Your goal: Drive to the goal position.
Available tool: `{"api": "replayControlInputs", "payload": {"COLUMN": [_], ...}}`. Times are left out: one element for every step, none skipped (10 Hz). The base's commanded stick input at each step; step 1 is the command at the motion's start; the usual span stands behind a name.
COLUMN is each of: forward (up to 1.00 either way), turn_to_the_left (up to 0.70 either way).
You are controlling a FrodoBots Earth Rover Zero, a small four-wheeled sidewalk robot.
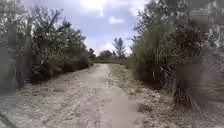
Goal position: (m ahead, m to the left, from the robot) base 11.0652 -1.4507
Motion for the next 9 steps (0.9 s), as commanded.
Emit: {"api": "replayControlInputs", "payload": {"forward": [0.85, 0.85, 0.85, 0.85, 0.85, 0.85, 0.85, 0.85, 0.85], "turn_to_the_left": [0.00, 0.00, 0.00, 0.00, 0.00, 0.00, 0.00, 0.00, 0.00]}}
